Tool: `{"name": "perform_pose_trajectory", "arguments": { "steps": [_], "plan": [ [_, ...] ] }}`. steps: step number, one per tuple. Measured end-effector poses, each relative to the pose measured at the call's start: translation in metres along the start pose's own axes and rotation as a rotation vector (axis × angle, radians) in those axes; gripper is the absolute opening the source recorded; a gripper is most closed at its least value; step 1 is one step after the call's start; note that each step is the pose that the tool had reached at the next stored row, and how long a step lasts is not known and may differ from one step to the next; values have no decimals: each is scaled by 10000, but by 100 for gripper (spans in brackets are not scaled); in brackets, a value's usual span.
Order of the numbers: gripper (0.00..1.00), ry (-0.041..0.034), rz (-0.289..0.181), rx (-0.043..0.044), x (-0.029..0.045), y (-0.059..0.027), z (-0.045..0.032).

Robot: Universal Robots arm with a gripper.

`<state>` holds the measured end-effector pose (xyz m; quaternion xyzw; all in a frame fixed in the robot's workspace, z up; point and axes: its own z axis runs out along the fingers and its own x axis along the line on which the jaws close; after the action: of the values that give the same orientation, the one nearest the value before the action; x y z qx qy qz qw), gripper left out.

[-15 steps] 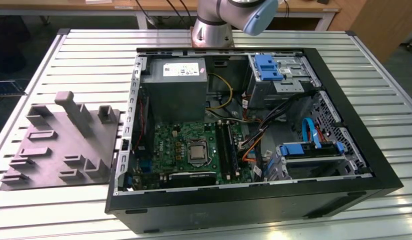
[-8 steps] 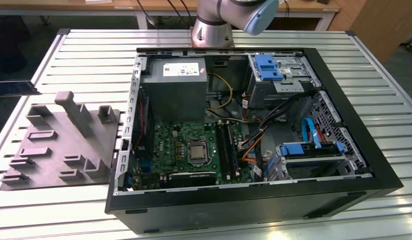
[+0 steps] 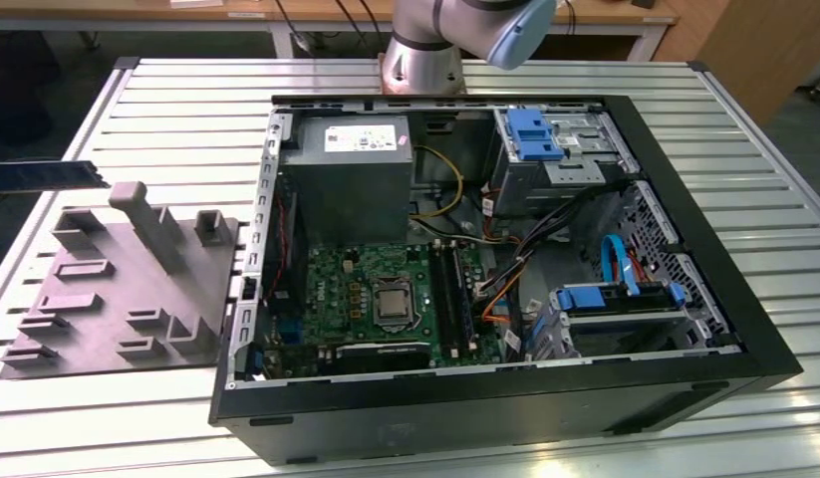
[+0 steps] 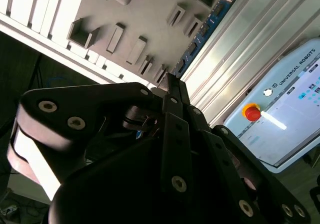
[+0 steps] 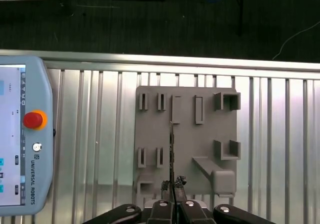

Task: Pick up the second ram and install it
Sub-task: 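Pick up the second ram and move it above second insertion slot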

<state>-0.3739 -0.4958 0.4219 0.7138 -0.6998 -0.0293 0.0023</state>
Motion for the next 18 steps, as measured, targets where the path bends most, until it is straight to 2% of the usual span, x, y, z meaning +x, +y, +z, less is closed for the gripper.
{"name": "perform_pose_trajectory", "arguments": {
  "steps": [5, 18],
  "plan": [
    [12, -1, 0, -1, 1, -76, -3],
    [12, -1, 1, -33, 7, -357, -16]
  ]
}}
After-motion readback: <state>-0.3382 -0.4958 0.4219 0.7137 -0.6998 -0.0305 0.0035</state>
